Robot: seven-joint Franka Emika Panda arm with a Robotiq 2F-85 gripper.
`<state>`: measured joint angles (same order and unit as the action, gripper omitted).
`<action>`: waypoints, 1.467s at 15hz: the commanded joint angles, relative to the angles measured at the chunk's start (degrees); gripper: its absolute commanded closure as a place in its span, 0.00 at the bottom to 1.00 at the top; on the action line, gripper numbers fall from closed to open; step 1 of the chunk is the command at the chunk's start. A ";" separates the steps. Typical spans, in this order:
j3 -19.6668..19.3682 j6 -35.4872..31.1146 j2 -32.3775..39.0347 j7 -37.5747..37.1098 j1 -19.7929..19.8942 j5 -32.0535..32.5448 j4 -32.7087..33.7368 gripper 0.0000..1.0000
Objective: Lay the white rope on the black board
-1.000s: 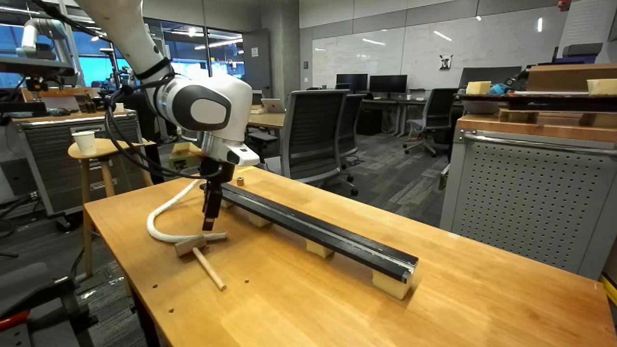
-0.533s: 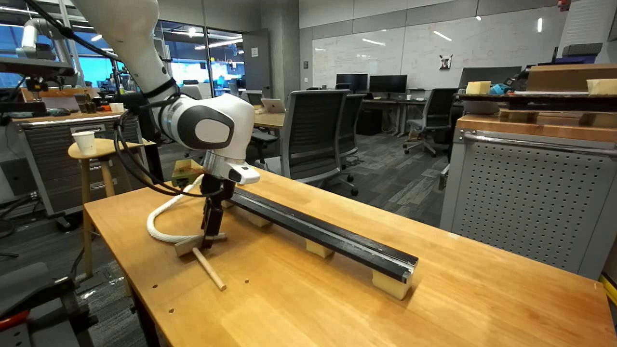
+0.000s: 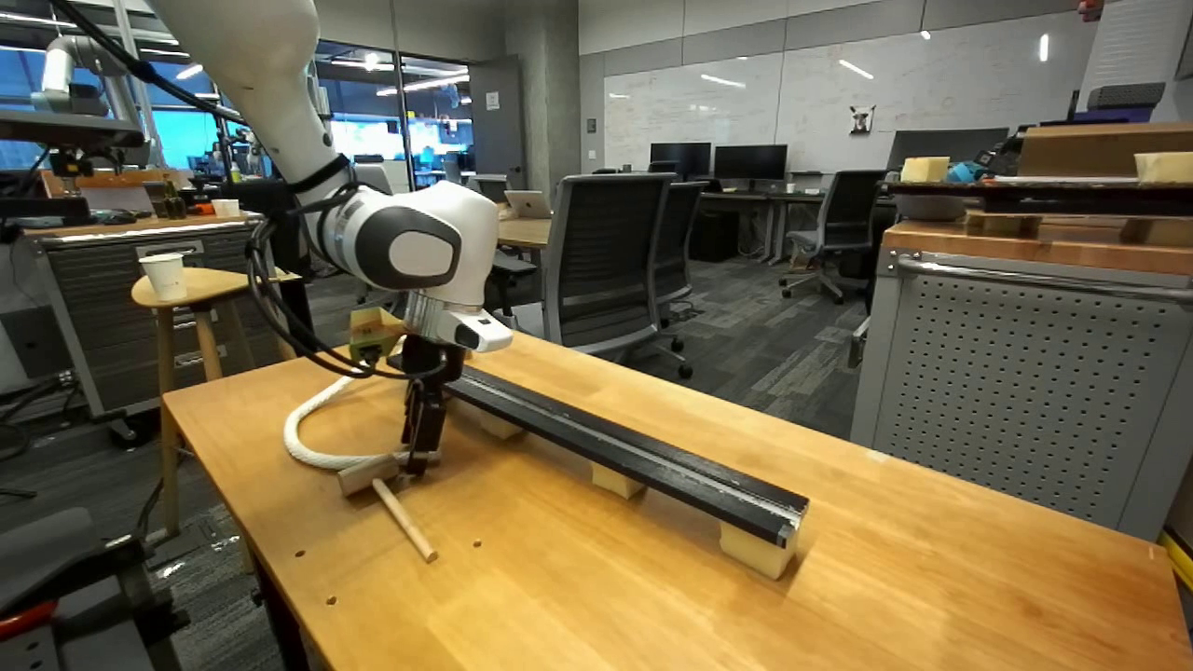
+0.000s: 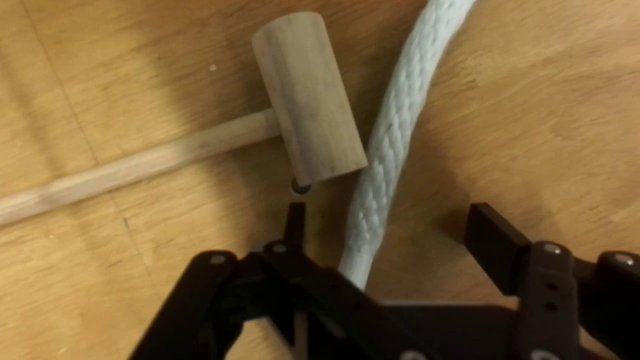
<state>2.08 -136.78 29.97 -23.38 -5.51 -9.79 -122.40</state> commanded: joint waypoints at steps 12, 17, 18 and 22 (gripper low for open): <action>-1.59 0.46 -0.98 0.50 0.17 -0.43 1.17 0.97; -3.66 1.37 -3.71 0.20 2.00 -1.27 0.93 0.97; -4.14 1.75 -4.25 0.11 2.52 -1.47 1.09 0.97; -5.17 4.05 -7.04 -0.11 5.63 -4.34 1.86 0.97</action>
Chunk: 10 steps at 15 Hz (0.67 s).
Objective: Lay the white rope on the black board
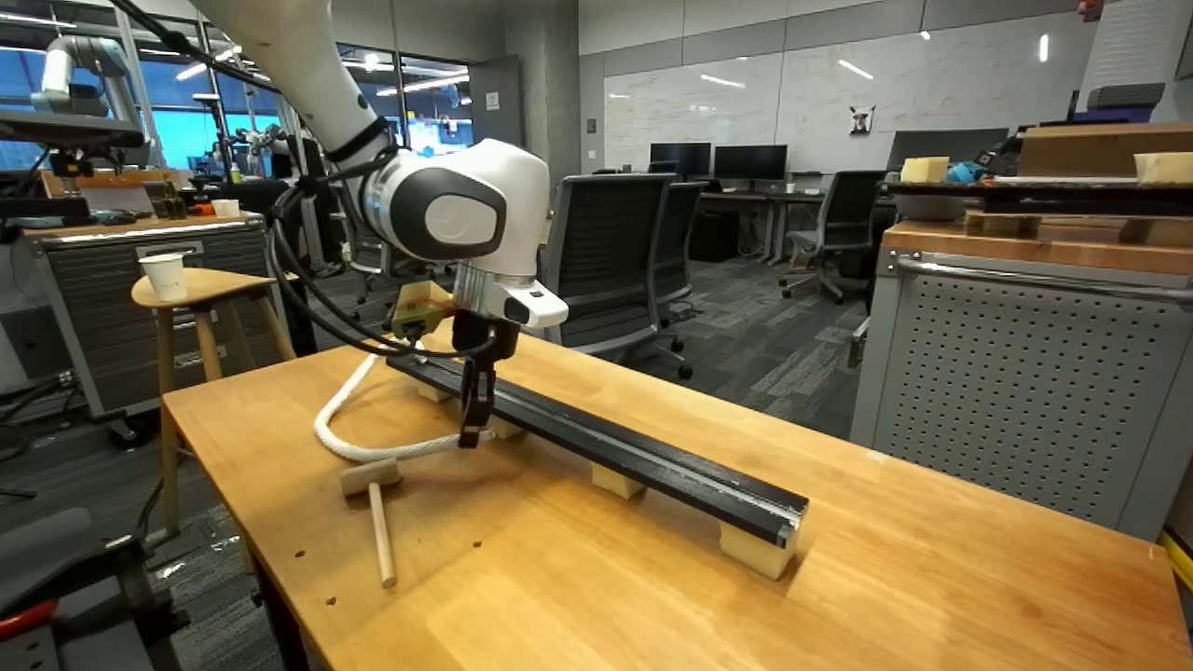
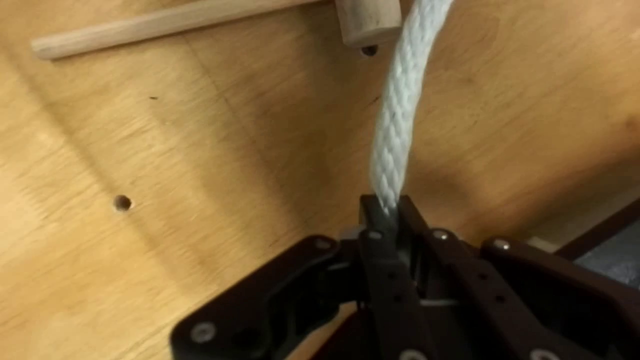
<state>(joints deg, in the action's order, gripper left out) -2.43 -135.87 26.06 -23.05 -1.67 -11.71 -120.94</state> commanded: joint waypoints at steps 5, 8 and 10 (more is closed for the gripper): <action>-3.15 3.62 -5.66 -3.99 3.57 -2.67 1.38 0.97; -4.74 3.14 -5.88 -7.71 3.99 -2.37 2.50 0.97; -5.68 3.38 -5.71 -9.90 4.44 -2.58 3.64 0.97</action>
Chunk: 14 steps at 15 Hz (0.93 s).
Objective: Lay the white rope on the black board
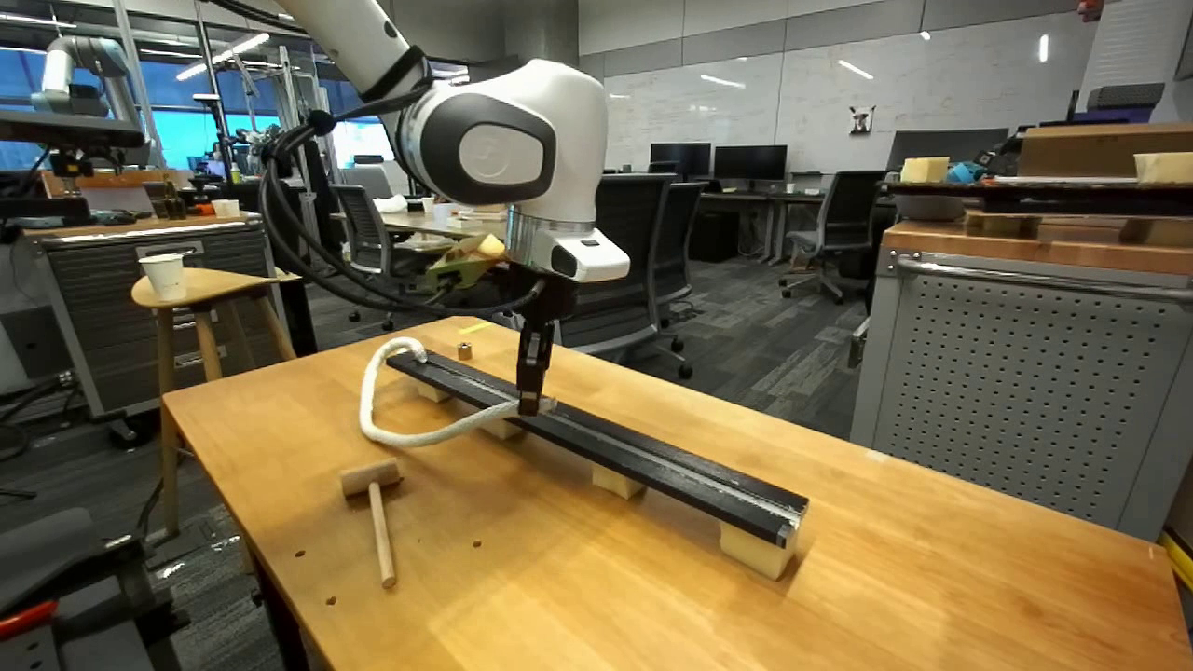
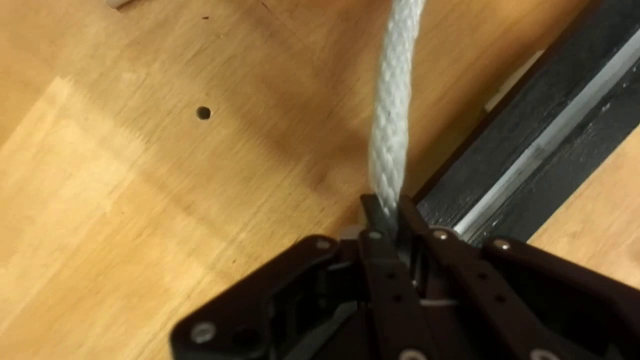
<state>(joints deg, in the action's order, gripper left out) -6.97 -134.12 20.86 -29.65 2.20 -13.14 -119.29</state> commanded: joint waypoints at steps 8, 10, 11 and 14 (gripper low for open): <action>-4.90 3.32 0.30 -11.08 4.33 -1.06 6.66 0.97; -5.72 3.84 0.57 -12.29 5.57 -1.07 7.80 0.97; -6.08 4.03 0.75 -12.82 6.11 -1.00 8.36 0.97; -6.39 6.20 1.63 -13.29 8.31 -2.31 10.57 0.97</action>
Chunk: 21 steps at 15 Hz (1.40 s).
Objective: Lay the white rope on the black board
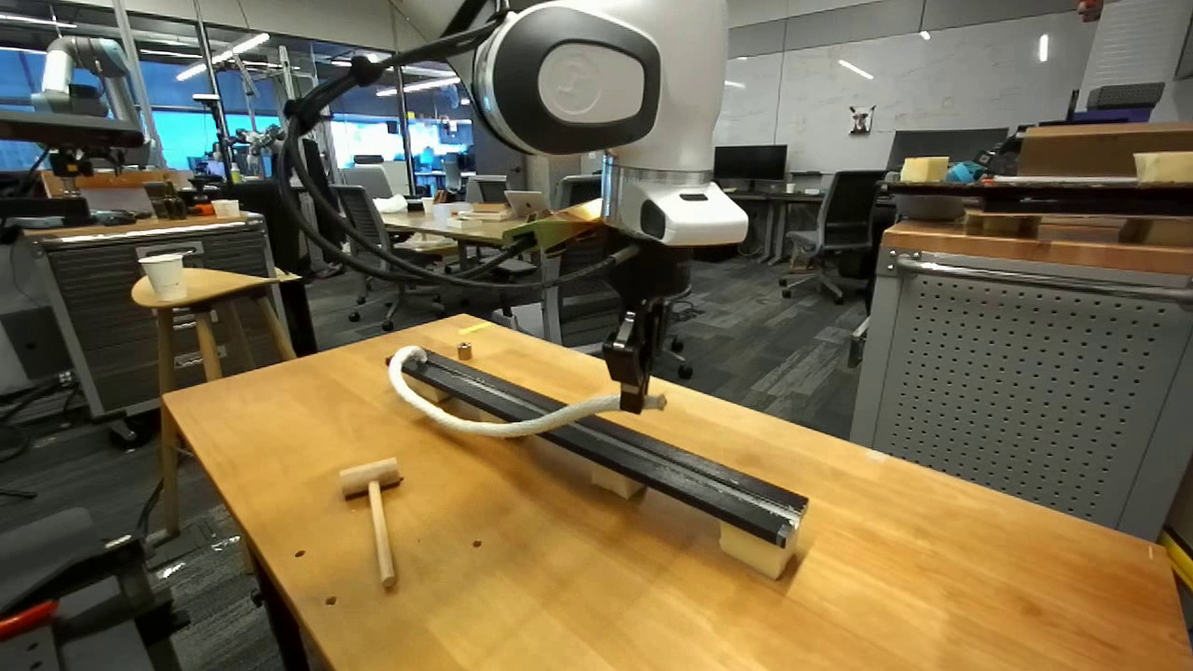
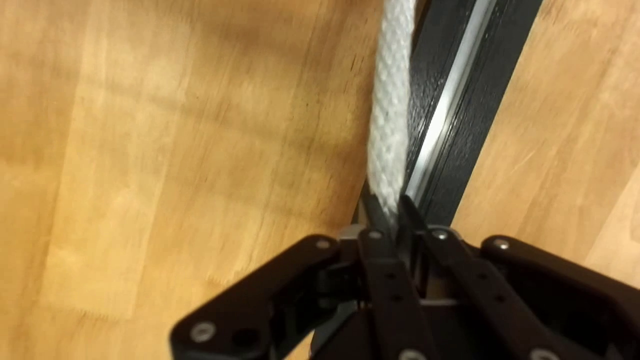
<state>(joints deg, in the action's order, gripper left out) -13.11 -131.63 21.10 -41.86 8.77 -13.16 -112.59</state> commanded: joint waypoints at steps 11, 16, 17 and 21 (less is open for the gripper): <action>-0.65 6.85 7.06 -8.05 5.91 -7.17 11.89 0.97; -0.48 7.46 9.40 -9.32 8.32 -9.05 15.09 0.97; -0.35 7.63 10.06 -9.20 8.56 -9.23 15.71 0.97; -0.42 7.43 12.96 -10.39 8.47 -8.64 18.27 0.97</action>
<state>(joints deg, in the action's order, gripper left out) -13.48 -126.13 30.97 -50.70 16.87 -20.99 -98.89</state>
